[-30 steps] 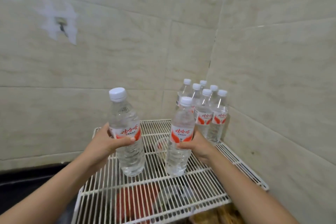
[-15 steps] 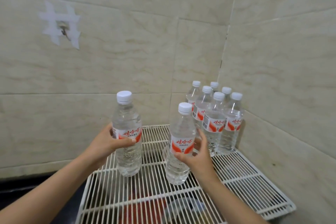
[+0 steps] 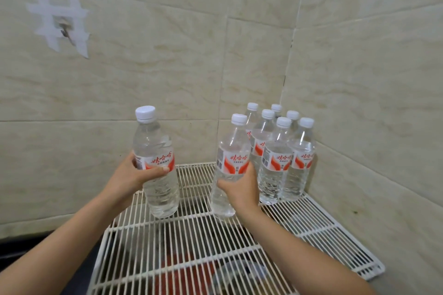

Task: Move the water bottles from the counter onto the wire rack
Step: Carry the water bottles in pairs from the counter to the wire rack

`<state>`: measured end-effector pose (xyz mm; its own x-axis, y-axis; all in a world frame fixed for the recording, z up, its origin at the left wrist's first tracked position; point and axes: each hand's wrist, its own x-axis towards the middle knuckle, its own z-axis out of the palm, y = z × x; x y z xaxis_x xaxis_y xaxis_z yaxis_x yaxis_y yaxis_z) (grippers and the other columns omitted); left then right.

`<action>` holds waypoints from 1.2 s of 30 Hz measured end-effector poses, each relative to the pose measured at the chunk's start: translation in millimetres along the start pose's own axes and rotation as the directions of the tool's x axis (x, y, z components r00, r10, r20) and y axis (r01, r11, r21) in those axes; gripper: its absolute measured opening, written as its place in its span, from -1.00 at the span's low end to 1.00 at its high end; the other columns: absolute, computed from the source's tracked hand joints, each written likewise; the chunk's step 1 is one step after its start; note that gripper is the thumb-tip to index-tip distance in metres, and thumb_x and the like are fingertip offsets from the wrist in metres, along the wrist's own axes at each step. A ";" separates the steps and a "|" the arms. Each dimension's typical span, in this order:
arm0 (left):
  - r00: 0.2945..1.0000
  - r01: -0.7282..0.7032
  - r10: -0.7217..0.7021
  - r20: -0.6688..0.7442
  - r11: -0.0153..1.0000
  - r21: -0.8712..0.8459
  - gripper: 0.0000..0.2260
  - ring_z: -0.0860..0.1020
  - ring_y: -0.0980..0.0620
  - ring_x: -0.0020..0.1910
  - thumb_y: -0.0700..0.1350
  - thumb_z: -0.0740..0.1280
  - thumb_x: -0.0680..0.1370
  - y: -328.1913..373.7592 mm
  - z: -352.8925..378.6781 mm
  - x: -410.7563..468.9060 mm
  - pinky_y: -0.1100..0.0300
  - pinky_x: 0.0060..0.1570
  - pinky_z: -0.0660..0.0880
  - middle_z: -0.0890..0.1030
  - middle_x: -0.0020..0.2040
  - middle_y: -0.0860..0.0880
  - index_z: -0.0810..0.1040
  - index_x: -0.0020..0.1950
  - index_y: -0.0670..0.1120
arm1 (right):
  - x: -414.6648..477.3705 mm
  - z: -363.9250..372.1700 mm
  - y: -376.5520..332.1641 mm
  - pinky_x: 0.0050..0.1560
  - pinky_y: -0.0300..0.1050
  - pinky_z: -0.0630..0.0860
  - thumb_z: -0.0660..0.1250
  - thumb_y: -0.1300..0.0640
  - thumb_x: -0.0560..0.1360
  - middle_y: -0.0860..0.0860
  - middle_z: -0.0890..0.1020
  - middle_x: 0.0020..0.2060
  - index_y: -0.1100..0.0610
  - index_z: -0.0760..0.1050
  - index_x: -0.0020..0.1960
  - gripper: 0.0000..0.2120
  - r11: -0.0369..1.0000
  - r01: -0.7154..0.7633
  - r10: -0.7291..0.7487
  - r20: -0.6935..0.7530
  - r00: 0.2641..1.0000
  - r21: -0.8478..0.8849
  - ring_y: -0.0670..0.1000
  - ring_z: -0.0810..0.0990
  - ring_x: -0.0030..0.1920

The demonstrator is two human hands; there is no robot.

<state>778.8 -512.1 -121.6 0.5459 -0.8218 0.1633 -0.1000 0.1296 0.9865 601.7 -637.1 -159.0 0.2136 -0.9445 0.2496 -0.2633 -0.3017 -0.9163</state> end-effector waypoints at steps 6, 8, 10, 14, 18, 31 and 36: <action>0.998 0.010 -0.015 -0.060 0.997 -0.074 -0.70 0.60 -0.04 -0.16 -0.31 0.45 0.28 -0.7 -21.6 13.8 0.12 -0.25 0.47 0.65 -0.13 -0.10 0.52 -0.06 -0.07 | 78.3 30.0 -12.1 0.10 -0.01 0.51 0.49 0.24 0.26 0.00 0.51 0.07 0.07 0.27 0.27 -0.34 0.999 0.048 -0.048 -0.018 0.999 -0.009 0.06 0.54 0.08; 0.997 0.003 -0.009 -0.073 0.997 -0.081 -0.67 0.62 -0.05 -0.13 -0.28 0.46 0.25 -1.7 -28.1 19.0 0.12 -0.23 0.48 0.66 -0.13 -0.11 0.53 -0.03 -0.08 | 100.0 39.9 -15.2 0.05 -0.06 0.50 0.49 0.26 0.26 -0.03 0.51 -0.01 0.05 0.30 0.23 -0.38 0.998 0.054 -0.055 -0.038 0.998 -0.015 0.07 0.56 0.06; 0.996 0.000 -0.007 -0.084 0.996 -0.088 -0.63 0.62 -0.08 -0.10 -0.28 0.47 0.26 -3.4 -32.4 26.3 0.10 -0.19 0.50 0.66 -0.10 -0.13 0.52 0.02 -0.12 | 117.4 48.6 -15.1 0.02 -0.09 0.48 0.49 0.27 0.27 -0.02 0.52 -0.01 0.06 0.28 0.25 -0.36 0.999 0.045 -0.045 -0.059 0.997 -0.012 0.09 0.56 0.07; 0.998 0.002 -0.007 -0.066 0.998 -0.068 -0.56 0.62 -0.08 -0.07 -0.25 0.49 0.24 -7.6 -32.3 44.2 0.10 -0.14 0.50 0.65 -0.07 -0.12 0.50 0.08 -0.12 | 128.7 63.1 2.4 0.15 0.01 0.45 0.48 0.32 0.30 0.11 0.52 0.17 0.12 0.22 0.34 -0.29 0.997 -0.062 0.066 -0.088 0.994 0.046 0.14 0.52 0.17; 0.999 -0.010 0.008 -0.031 0.999 -0.052 -0.59 0.63 -0.05 -0.09 -0.27 0.50 0.25 -15.7 -18.6 67.9 0.10 -0.15 0.53 0.66 -0.08 -0.10 0.51 0.05 -0.08 | 131.8 64.9 10.4 0.23 0.03 0.41 0.47 0.32 0.31 0.15 0.49 0.22 0.18 0.22 0.34 -0.31 0.996 -0.073 0.077 -0.085 0.993 0.044 0.16 0.48 0.22; 0.994 -0.045 0.044 0.097 0.999 0.005 -0.55 0.56 0.13 -0.16 -0.29 0.53 0.27 -39.5 76.5 172.4 0.31 -0.28 0.42 0.59 -0.15 0.08 0.46 0.07 -0.05 | 77.2 25.5 28.3 0.16 -0.46 0.35 0.34 0.16 0.48 0.06 0.30 0.35 0.10 0.33 0.35 -0.54 0.958 -0.071 0.105 0.109 0.988 -0.279 -0.04 0.40 0.22; 0.994 -0.047 0.035 0.101 0.992 0.118 -0.53 0.54 0.17 -0.19 -0.22 0.54 0.26 -51.1 87.8 182.5 0.29 -0.28 0.41 0.58 -0.18 0.10 0.47 0.09 -0.05 | 47.6 1.7 46.8 0.21 -0.40 0.20 0.27 0.15 0.52 0.01 0.33 0.31 0.10 0.39 0.27 -0.67 0.955 -0.055 0.100 0.140 0.985 -0.291 -0.06 0.32 0.31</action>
<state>810.5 -717.4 -143.2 0.4556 -0.8685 0.1954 -0.2230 0.1011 0.9696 601.1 -696.0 -190.5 0.3162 -0.9422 0.1106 -0.5369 -0.2739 -0.7979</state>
